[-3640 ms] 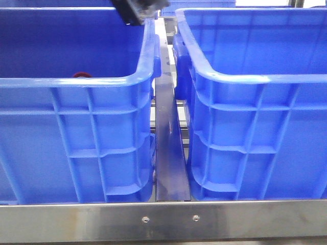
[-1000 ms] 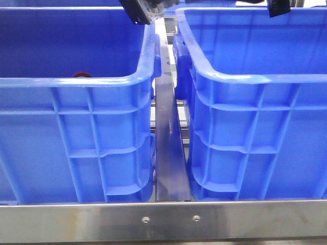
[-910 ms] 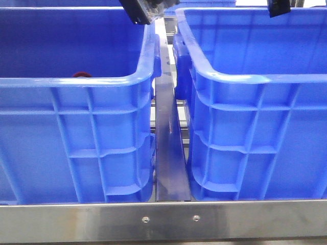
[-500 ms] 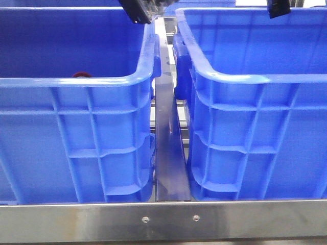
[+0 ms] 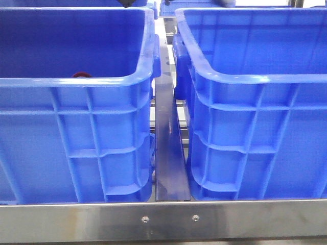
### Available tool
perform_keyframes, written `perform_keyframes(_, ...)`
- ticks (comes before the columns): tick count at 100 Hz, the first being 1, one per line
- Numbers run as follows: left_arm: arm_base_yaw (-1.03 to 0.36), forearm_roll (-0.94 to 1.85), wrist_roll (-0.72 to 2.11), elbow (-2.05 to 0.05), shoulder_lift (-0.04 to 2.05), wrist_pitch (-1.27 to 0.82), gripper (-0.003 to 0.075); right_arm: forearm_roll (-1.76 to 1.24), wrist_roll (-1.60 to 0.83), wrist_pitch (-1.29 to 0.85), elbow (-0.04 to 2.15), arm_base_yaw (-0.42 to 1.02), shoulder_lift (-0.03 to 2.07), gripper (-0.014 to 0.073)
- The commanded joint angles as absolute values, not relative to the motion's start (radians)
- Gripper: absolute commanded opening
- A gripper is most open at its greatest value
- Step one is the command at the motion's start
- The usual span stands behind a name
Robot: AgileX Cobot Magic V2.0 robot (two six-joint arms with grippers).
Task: Pick red and yellow buttons and place in box
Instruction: 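Lower the yellow button into the empty bin and open the right gripper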
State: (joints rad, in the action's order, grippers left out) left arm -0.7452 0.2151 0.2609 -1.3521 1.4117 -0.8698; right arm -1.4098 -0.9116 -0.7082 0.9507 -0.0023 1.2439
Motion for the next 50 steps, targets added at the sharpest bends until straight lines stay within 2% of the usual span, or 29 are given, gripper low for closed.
perform_keyframes(1, -0.752, 0.24, 0.264, -1.38, 1.377, -0.821, 0.0525, -1.418, -1.049, -0.624, 0.985, -0.022, 1.212, 0.0202)
perform_keyframes(32, -0.752, 0.24, 0.264, -1.38, 1.377, -0.82, 0.0525, -1.399, -1.273, -0.337, 0.921, -0.021, 1.214, 0.0202)
perform_keyframes(50, -0.752, 0.24, 0.264, -1.38, 1.377, -0.816, 0.0525, -1.412, -1.306, -0.276, 0.928, -0.016, 1.255, 0.0202)
